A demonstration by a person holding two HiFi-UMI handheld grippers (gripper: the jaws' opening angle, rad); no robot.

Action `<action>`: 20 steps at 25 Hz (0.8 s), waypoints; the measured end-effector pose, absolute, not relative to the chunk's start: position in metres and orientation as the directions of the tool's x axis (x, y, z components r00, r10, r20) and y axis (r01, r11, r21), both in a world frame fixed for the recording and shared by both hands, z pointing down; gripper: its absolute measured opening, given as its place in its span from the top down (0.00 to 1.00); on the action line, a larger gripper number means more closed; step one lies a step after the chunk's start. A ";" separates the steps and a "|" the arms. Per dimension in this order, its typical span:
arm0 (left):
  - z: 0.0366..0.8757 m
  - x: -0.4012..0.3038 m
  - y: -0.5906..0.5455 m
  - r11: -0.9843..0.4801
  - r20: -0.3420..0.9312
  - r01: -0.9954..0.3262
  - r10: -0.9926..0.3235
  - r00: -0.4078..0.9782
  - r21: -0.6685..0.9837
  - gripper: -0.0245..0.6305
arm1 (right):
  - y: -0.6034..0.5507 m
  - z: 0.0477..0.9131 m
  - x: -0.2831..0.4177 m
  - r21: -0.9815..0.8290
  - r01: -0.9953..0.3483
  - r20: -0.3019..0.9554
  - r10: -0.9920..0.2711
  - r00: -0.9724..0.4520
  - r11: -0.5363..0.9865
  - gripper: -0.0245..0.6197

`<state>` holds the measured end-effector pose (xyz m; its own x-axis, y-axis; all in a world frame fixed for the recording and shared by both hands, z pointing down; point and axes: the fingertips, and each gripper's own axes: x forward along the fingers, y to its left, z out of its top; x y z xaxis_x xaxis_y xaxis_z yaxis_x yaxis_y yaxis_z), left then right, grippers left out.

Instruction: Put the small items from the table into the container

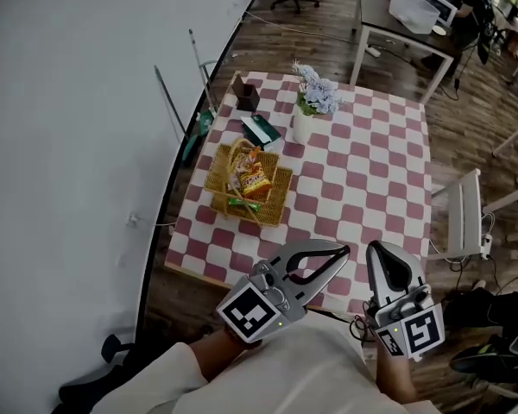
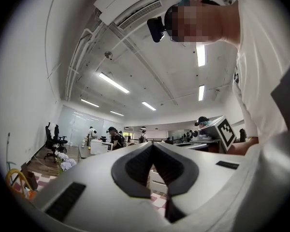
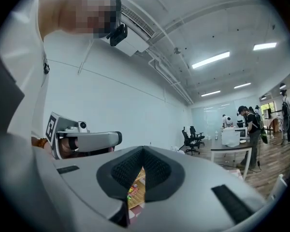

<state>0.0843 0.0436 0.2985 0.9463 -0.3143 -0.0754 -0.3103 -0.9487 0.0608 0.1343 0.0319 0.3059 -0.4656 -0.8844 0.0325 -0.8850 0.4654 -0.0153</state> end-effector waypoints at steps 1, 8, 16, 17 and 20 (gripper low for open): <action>0.298 0.086 0.043 -0.950 -0.078 -0.308 -0.312 0.947 0.055 0.92 | 0.033 0.305 0.135 -0.010 -0.883 0.030 -0.883 -0.469 0.468 0.93; 0.300 0.090 0.041 -0.947 -0.068 -0.311 -0.316 0.946 0.075 0.92 | 0.034 0.300 0.140 -0.002 -0.884 0.011 -0.884 -0.467 0.467 0.93; 0.299 0.093 0.037 -0.950 -0.075 -0.308 -0.311 0.947 0.049 0.92 | 0.030 0.300 0.142 -0.002 -0.883 0.015 -0.883 -0.470 0.470 0.93; 0.299 0.093 0.036 -0.949 -0.072 -0.310 -0.313 0.947 0.055 0.92 | 0.029 0.300 0.142 -0.002 -0.882 0.017 -0.882 -0.471 0.471 0.93; 0.300 0.092 0.034 -0.946 -0.070 -0.314 -0.319 0.945 0.076 0.92 | 0.028 0.300 0.141 -0.005 -0.881 0.020 -0.881 -0.473 0.473 0.93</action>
